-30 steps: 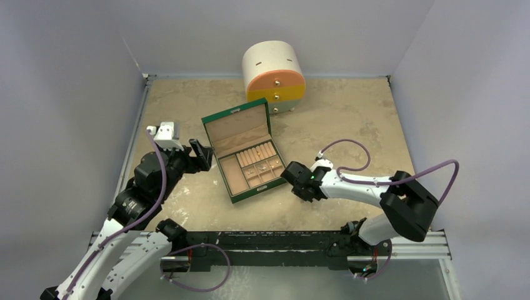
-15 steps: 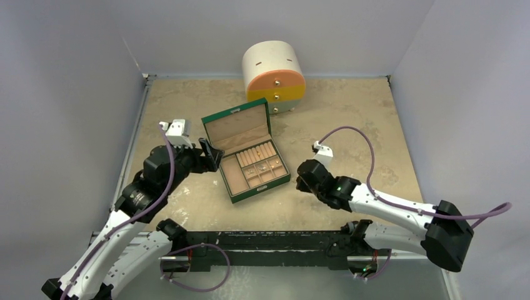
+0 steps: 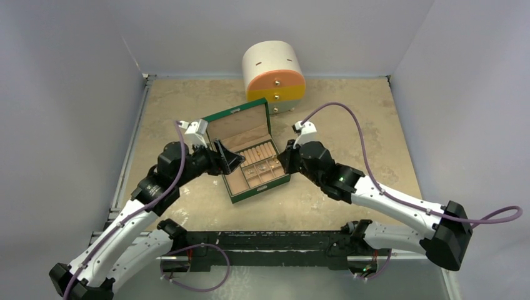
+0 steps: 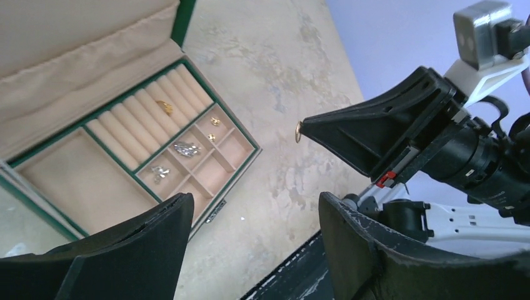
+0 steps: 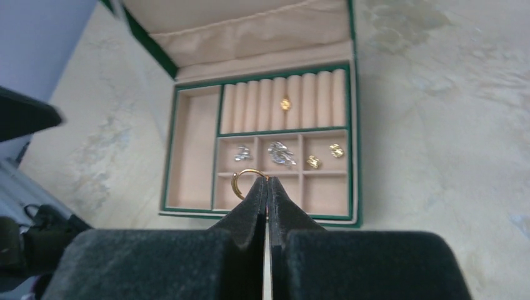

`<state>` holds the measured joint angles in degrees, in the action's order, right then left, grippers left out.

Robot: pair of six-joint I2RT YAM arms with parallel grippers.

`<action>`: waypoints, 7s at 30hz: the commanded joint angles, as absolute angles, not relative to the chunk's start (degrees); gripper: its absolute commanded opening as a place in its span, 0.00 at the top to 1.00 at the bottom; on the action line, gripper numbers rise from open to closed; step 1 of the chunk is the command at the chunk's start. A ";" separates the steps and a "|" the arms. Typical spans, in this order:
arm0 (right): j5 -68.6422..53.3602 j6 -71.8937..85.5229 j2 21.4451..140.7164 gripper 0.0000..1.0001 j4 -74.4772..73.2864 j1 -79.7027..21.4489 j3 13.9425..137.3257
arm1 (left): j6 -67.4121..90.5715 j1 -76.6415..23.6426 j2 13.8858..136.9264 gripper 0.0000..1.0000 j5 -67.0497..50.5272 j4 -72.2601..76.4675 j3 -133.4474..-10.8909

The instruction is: Organize the mixed jewelry

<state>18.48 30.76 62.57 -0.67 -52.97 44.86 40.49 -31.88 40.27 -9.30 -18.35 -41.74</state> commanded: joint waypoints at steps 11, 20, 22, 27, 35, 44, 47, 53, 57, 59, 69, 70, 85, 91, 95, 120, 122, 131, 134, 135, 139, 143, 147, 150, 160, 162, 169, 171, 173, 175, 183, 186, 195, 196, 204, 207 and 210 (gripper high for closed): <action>0.60 23.38 67.13 1.00 7.39 -53.25 52.12 | 49.45 -31.68 46.84 0.44 -21.98 2.68 -34.13; -2.54 23.36 69.36 1.00 7.38 -53.57 53.56 | 49.26 -31.73 48.32 0.55 -23.27 5.02 -32.83; -2.64 23.33 69.57 1.00 7.47 -53.61 53.81 | 49.21 -31.73 48.58 0.57 -23.42 5.22 -32.87; -2.72 23.08 69.85 1.00 7.57 -53.83 54.43 | 49.11 -31.73 49.23 0.61 -23.71 5.32 -33.01; -2.72 22.86 70.39 1.00 7.65 -54.10 54.67 | 49.03 -31.73 49.39 0.71 -23.94 5.53 -33.05; -2.72 22.61 70.57 1.00 7.65 -54.56 54.84 | 49.03 -31.73 49.55 0.78 -24.07 5.71 -33.18; -2.58 22.54 70.65 1.00 7.65 -54.60 55.01 | 48.99 -31.73 49.66 0.82 -24.08 5.71 -33.14; -1.96 22.57 70.28 1.00 7.86 -54.84 54.83 | 48.96 -31.73 49.70 1.00 -24.09 5.54 -33.20; -2.27 22.67 69.73 1.00 8.03 -54.84 54.55 | 48.92 -31.72 49.45 1.00 -24.00 5.37 -33.15; -3.05 22.80 68.88 1.00 8.58 -54.84 54.05 | 48.81 -31.73 49.16 1.00 -23.91 5.27 -33.23; -11.49 23.32 61.25 0.73 9.64 -54.62 49.41 | 48.26 -31.73 47.80 1.00 -27.53 6.54 -34.05; -11.69 22.84 60.59 0.71 8.92 -54.58 49.33 | 48.25 -31.72 47.55 1.00 -28.54 7.30 -34.26; -29.67 26.01 51.49 0.54 11.41 -47.34 44.85 | 42.29 -31.73 42.78 1.00 -43.98 3.06 -42.22; -42.16 31.70 52.02 0.52 22.28 -44.89 42.56 | 42.32 -31.73 42.04 1.00 -46.58 3.49 -43.26; -44.88 34.88 54.25 0.52 27.43 -44.89 42.69 | 43.37 -31.73 41.92 1.00 -47.45 5.10 -42.98; -45.91 38.12 60.47 0.56 36.38 -44.87 45.39 | 44.86 -31.82 41.22 1.00 -48.07 8.17 -39.99; -45.67 37.99 60.50 0.57 36.83 -44.87 45.44 | 44.82 -31.81 41.18 1.00 -48.08 8.13 -39.96; -45.10 37.62 60.22 0.61 37.74 -44.84 45.33 | 45.00 -31.82 40.89 1.00 -47.36 7.99 -39.57; -45.09 37.93 60.40 0.63 38.43 -44.90 45.15 | 44.98 -31.81 40.80 1.00 -47.24 7.91 -39.52; -45.10 38.03 60.46 0.64 38.67 -44.88 45.04 | 44.95 -31.82 40.78 1.00 -47.20 7.91 -39.55; -45.04 38.24 60.52 0.67 39.57 -44.84 44.71 | 45.00 -31.82 40.86 1.00 -47.07 7.95 -39.43; -45.30 38.29 61.07 0.68 39.63 -44.86 44.67 | 45.00 -31.81 40.95 1.00 -46.85 8.06 -39.46; -44.79 37.88 61.25 0.69 38.94 -44.86 44.52 | 44.98 -31.82 41.00 1.00 -46.76 8.26 -39.49; -44.37 37.30 61.35 0.69 38.28 -44.86 44.47 | 45.04 -31.82 41.04 1.00 -46.75 8.33 -39.66; -44.60 37.00 61.14 0.70 38.10 -44.87 44.17 | 45.00 -31.82 41.00 1.00 -46.17 8.57 -39.78; -44.65 37.00 61.14 0.72 38.06 -44.82 44.17 | 45.00 -31.82 41.06 1.00 -46.14 8.71 -39.79; -44.78 37.00 61.08 0.79 38.07 -44.89 44.22 | 44.99 -31.77 41.21 1.00 -45.84 8.82 -39.74; -44.97 37.00 61.08 0.86 38.14 -44.89 44.26 | 44.99 -31.78 41.18 1.00 -45.83 8.84 -39.67; -45.08 37.02 61.19 0.98 38.22 -44.87 44.36 | 45.03 -31.82 41.13 1.00 -45.71 8.88 -39.70; -45.09 37.15 61.18 1.00 38.26 -44.89 44.55 | 45.04 -31.82 41.13 1.00 -45.56 8.80 -39.71; -43.46 36.49 60.28 1.00 37.19 -44.83 44.67 | 42.04 -31.77 40.63 0.76 -41.81 3.16 -41.00; -41.65 34.52 59.41 1.00 33.43 -44.88 45.65 | 39.72 -31.82 40.03 0.57 -38.63 -0.79 -41.96; -24.70 23.80 59.78 1.00 10.47 -44.90 52.06 | 30.32 -31.78 39.38 0.35 -29.93 -14.69 -47.61; -22.01 22.86 60.22 1.00 8.35 -44.83 52.76 | 29.22 -31.80 39.40 0.35 -28.70 -16.27 -48.25; 1.02 18.46 66.98 1.00 -4.38 -45.69 58.05 | 23.56 -31.82 37.49 0.33 -16.05 -24.52 -50.44; 9.57 18.26 70.57 1.00 -6.52 -47.02 59.54 | 23.00 -31.77 35.60 0.33 -10.50 -26.04 -50.20; 16.08 18.56 74.17 1.00 -7.08 -48.12 60.56 | 22.85 -31.82 33.82 0.34 -4.52 -27.24 -49.52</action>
<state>2.33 20.12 71.26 -4.05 -46.57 57.10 25.23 -31.90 36.16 -14.68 -25.67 -48.10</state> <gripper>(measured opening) 0.008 0.666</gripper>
